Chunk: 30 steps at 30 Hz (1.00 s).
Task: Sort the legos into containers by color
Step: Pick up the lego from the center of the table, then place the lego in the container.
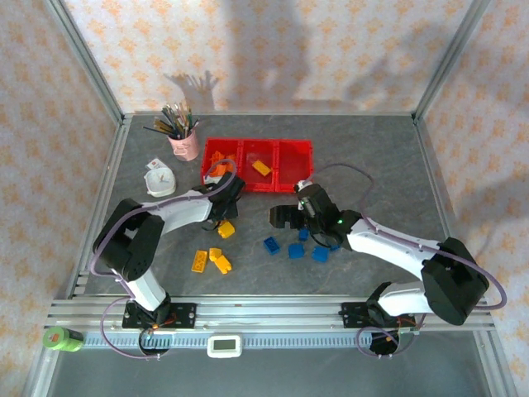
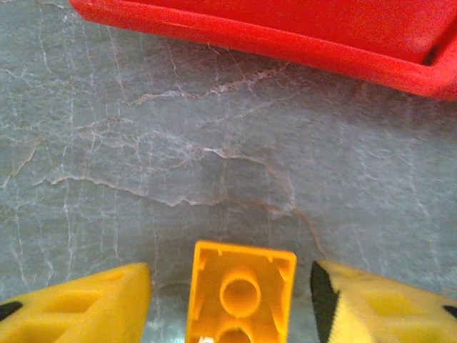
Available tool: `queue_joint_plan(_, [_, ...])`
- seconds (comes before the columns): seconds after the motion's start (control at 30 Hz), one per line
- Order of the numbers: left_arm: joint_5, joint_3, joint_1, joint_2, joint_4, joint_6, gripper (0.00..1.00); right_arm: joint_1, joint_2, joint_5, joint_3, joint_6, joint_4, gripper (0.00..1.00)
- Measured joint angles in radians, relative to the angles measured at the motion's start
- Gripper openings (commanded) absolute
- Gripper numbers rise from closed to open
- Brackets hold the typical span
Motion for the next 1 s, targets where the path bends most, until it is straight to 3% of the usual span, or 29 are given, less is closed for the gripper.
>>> queue_joint_plan(0.3, [0.010, -0.013, 0.005, 0.029, 0.033, -0.001, 0.33, 0.000, 0.024, 0.000, 0.000, -0.001, 0.011, 0.98])
queue_joint_plan(0.67, [-0.002, 0.049, -0.047, -0.107, -0.049, 0.000, 0.31, -0.031, -0.062, 0.035, 0.000, -0.001, 0.010, 1.00])
queue_joint_plan(0.87, [-0.002, 0.226, -0.092, -0.122, -0.069, 0.015, 0.31, -0.126, -0.107, 0.053, 0.000, -0.001, 0.010, 1.00])
queue_joint_plan(1.0, [-0.002, 0.403, -0.092, -0.021, -0.067, 0.034, 0.31, -0.152, -0.106, 0.056, 0.000, -0.001, 0.013, 1.00])
